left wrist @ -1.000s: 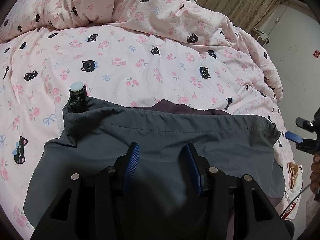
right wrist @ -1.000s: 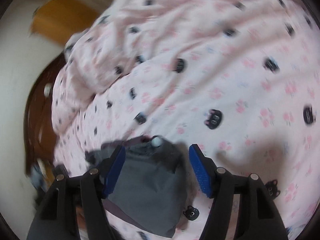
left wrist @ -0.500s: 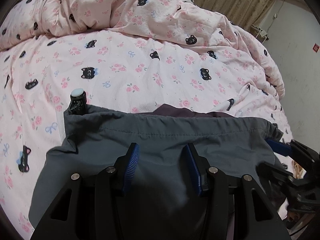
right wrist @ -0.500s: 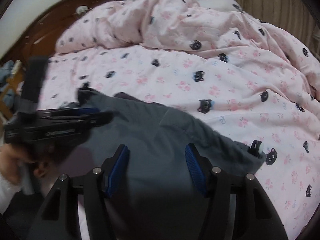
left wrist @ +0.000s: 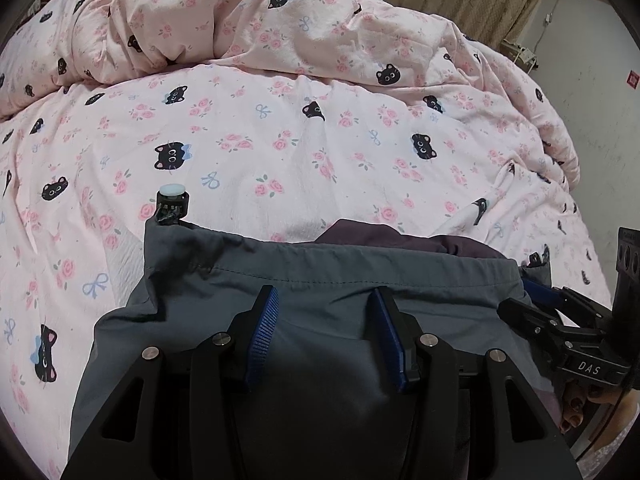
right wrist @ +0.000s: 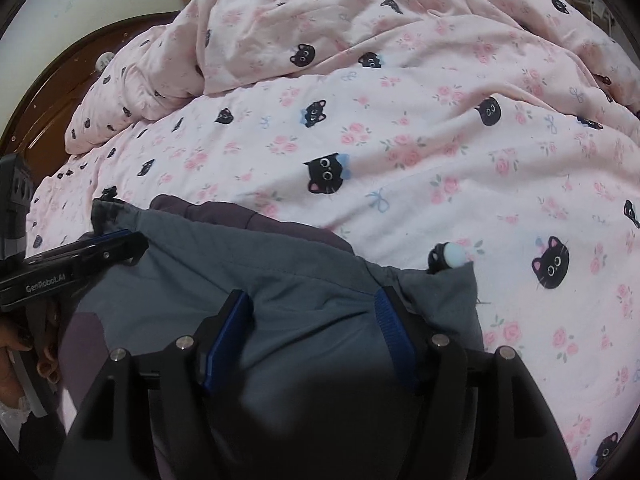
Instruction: Fold clothes
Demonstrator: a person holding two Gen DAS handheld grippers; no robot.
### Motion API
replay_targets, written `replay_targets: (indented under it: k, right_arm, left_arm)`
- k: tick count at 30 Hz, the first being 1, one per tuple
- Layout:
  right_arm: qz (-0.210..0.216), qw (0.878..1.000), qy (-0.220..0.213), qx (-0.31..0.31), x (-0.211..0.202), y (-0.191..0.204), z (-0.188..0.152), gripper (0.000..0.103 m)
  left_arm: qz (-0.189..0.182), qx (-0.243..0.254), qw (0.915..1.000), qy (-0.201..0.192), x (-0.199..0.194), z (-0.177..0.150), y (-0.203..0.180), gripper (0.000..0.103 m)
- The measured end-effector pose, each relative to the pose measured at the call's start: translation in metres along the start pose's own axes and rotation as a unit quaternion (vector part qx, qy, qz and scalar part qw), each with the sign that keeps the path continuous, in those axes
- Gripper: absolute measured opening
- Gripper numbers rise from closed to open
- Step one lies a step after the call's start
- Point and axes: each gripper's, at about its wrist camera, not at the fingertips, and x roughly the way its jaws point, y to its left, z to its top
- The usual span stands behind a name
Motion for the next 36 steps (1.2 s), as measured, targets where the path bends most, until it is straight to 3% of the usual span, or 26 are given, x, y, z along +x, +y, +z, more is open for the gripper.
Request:
replay_targets:
  k: [3,7,10,12,15,21,23,30,36]
  right_arm:
    - [-0.008,1.000,-0.005,-0.008,0.002,0.002,-0.003,0.068]
    - [-0.001,1.000,-0.005,-0.002,0.001,-0.001,-0.003,0.069]
    - [0.003,1.000,-0.003,0.002,0.002,-0.003,-0.003,0.069]
    - [0.004,1.000,-0.003,0.003,0.002,-0.003,-0.003,0.069]
    - [0.001,1.000,-0.002,0.002,0.003,-0.002,-0.003,0.069]
    - [-0.009,1.000,-0.010,0.000,-0.004,0.002,-0.003,0.070]
    - [-0.006,0.999,-0.026,0.033,-0.020,-0.004,-0.007,0.070]
    - [0.057,0.973,-0.090,0.206,-0.089,-0.039,-0.066,0.071]
    - [0.096,0.945,-0.111,0.291,-0.124,-0.033,-0.138,0.072]
  left_arm:
    - [0.013,0.010,0.9996,-0.024,-0.012,0.000,-0.006,0.044]
    - [-0.042,0.071,0.9930,-0.085,-0.040,-0.004,-0.031,0.044]
    - [-0.053,0.114,0.9892,-0.074,-0.043,-0.018,-0.052,0.044]
    - [-0.029,0.129,0.9894,-0.060,-0.034,-0.029,-0.057,0.044]
    - [-0.018,0.112,0.9917,-0.060,-0.021,-0.039,-0.050,0.049]
    - [-0.031,0.100,0.9921,-0.069,-0.009,-0.047,-0.044,0.050]
    - [-0.034,0.097,0.9921,-0.071,-0.010,-0.049,-0.042,0.050]
    - [-0.038,0.095,0.9917,-0.078,-0.011,-0.050,-0.041,0.051]
    - [-0.039,0.093,0.9915,-0.082,-0.011,-0.050,-0.039,0.051]
